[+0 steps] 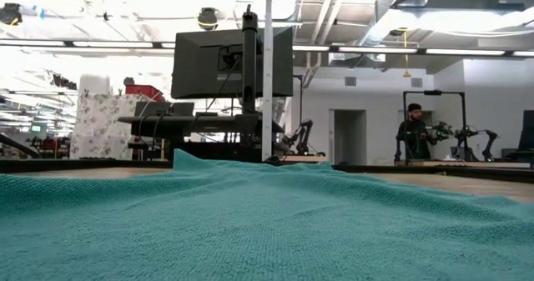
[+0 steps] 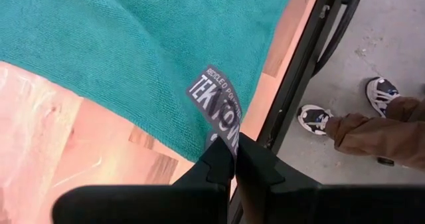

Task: Roll towel
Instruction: Fold the blue towel in half

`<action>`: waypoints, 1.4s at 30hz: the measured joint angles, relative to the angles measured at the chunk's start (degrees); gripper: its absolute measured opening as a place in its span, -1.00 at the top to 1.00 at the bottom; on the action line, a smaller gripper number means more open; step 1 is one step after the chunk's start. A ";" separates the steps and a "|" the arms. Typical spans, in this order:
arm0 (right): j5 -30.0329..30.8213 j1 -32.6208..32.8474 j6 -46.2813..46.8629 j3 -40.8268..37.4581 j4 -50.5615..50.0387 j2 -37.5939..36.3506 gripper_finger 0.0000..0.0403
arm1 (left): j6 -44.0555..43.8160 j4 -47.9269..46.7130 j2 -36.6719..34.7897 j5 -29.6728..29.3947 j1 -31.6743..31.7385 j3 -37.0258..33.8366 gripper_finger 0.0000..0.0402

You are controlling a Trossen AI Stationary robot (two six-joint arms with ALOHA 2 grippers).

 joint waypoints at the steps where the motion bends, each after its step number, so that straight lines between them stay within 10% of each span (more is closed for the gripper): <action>1: 0.08 0.08 -0.19 0.46 -0.88 -0.09 -0.09 | -0.02 -0.01 0.00 -0.01 0.00 0.00 1.00; 23: 2.02 -6.08 -0.60 1.84 -8.00 0.24 -0.09 | -0.04 0.05 0.02 -0.10 -0.01 0.00 1.00; 42: 1.60 1.36 3.44 1.82 -2.04 0.35 -0.09 | 0.46 0.05 0.04 -0.14 -0.01 0.00 1.00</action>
